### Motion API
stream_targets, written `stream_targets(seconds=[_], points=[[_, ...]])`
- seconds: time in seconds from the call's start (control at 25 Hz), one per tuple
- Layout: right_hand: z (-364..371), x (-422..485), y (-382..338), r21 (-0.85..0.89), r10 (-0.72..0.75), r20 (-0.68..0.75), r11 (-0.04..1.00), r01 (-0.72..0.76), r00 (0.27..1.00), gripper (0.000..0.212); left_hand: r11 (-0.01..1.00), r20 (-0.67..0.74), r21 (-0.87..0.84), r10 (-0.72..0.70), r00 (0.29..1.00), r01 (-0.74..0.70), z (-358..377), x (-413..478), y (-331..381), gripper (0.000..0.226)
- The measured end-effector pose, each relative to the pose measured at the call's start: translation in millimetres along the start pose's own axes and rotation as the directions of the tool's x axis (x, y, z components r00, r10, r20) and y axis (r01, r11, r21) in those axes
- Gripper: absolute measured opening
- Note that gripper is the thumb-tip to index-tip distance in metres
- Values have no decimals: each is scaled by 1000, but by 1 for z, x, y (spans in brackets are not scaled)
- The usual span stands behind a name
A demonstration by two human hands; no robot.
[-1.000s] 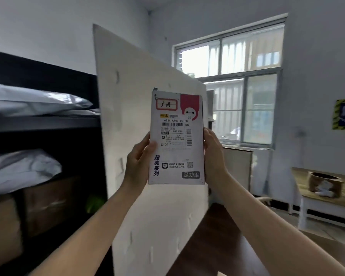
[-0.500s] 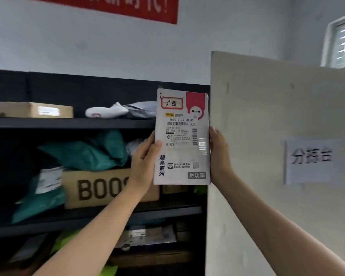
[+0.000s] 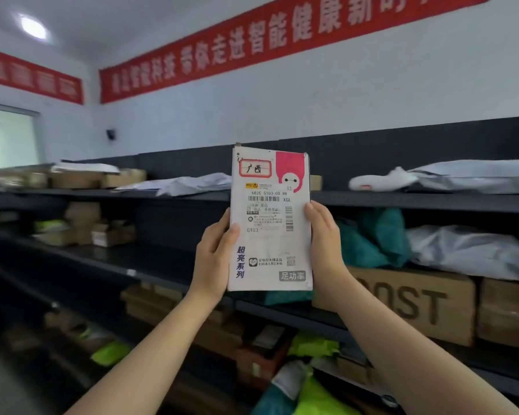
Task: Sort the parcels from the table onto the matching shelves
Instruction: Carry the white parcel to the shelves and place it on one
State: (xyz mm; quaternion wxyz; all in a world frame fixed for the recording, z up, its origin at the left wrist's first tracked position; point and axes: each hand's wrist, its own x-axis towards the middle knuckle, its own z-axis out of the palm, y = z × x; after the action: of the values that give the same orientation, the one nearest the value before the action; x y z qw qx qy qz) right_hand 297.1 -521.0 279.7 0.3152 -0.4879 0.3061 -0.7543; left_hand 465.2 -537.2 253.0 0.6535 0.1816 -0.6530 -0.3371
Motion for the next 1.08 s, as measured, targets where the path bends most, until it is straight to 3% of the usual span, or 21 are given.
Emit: stream_targets(seconds=[0.12,0.24,0.48,0.6,0.8,1.08], points=[[76,3,32,70,28,116,997,-36,993,26,990,-98,140,20,995,-6,-80,3,10,39],[147,-3,60,135,44,257,988,-81,965,26,976,-196,218,49,979,-5,-148,-5,21,32],[254,-29,109,224,142,461,936,-270,876,25,937,-450,324,33,892,129,-256,-28,38,34],[286,-36,123,238,168,543,909,-342,823,27,928,-538,341,63,841,149,-282,-37,42,24],[322,-33,136,286,148,674,851,-440,724,19,892,-659,412,151,737,186,-299,-45,49,32],[337,-28,152,291,153,767,782,-552,623,9,849,-705,471,199,680,239,-284,-55,50,30]])
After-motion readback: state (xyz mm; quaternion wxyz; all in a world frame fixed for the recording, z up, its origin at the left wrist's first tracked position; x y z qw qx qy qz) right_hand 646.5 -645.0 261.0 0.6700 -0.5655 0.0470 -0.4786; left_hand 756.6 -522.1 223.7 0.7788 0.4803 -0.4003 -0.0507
